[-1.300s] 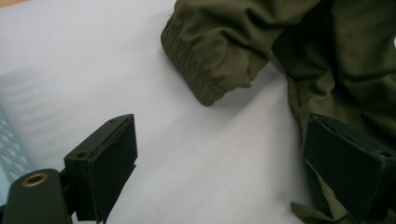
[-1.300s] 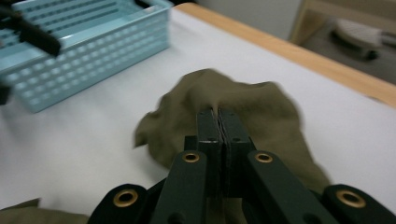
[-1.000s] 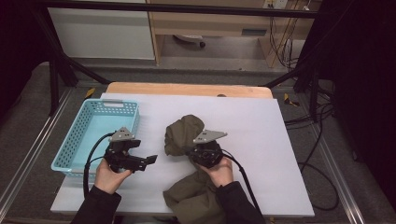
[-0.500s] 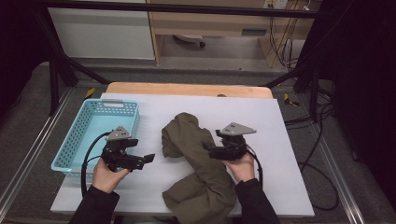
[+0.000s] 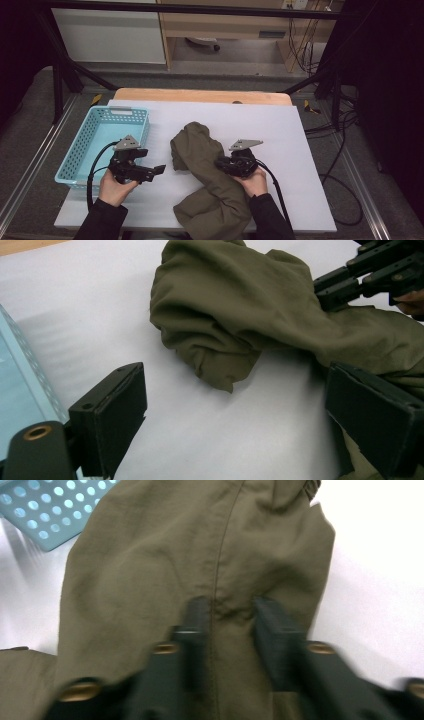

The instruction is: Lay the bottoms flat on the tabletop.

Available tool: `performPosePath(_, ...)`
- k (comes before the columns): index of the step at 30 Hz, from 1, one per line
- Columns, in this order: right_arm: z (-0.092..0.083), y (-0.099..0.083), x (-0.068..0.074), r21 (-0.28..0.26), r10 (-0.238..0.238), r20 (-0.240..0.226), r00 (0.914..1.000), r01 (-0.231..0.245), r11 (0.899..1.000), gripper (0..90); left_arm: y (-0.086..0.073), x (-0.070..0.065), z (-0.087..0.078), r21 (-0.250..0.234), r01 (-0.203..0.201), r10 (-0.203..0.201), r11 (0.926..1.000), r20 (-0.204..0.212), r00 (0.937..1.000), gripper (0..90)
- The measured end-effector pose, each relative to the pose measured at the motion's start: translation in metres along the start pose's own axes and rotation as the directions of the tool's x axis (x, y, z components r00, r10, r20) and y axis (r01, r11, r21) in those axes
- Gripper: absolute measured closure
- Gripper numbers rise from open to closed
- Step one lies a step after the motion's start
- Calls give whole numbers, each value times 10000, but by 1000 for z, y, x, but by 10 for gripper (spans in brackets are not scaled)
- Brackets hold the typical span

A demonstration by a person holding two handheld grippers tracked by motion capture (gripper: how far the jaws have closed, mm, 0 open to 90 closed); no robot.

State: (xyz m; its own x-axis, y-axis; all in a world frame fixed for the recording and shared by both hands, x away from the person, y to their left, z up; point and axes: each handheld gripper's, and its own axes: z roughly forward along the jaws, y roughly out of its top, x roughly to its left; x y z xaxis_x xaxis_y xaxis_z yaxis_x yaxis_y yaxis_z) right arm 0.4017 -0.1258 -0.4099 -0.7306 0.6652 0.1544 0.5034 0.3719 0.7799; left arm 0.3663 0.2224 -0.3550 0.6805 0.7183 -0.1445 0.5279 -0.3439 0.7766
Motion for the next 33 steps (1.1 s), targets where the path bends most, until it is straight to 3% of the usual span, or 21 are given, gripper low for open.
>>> performPosePath(1,0,0,0,0,0,0,10000,0,10000,798,0,0,0,-5,6,-6,10000,10,10000,99)
performPosePath(3,-5,1,-1,-7,-30,78,10000,30,10000,891,0,0,0,-5,11,-11,10000,2,10000,99)
performPosePath(4,-11,2,-3,-111,222,-46,9997,-223,9997,900,0,0,0,15,0,0,10000,-19,10000,100)
performPosePath(10,-23,6,-3,-328,126,53,9999,-125,9994,900,0,-1,1,48,-35,35,10000,-13,10000,99)
performPosePath(13,-29,12,5,-658,-155,-55,9999,151,9977,900,0,0,0,15,-21,21,10000,-34,10000,99)
performPosePath(17,-33,22,23,-1080,-645,-609,9961,576,9925,900,1,0,-2,-67,17,-17,10000,-67,10000,99)
performPosePath(21,-16,26,51,-871,-1312,-1273,9831,1207,9889,900,1,2,-4,-123,67,-69,9999,-119,9999,99)
performPosePath(25,12,22,72,-557,-1454,-2051,9679,1368,9890,900,1,3,-7,-187,114,-117,9998,-137,9998,99)
performPosePath(30,37,16,84,99,-1450,-2375,9605,1517,9884,896,1,4,-7,-197,117,-120,9997,-140,9998,99)
performPosePath(31,37,16,84,38,-1506,-2358,9601,1559,9878,886,0,3,-7,-191,109,-112,9998,-161,9998,99)
performPosePath(33,31,17,81,-262,-1414,-2379,9610,1392,9899,783,1,4,-7,-181,116,-118,9998,-138,9998,99)
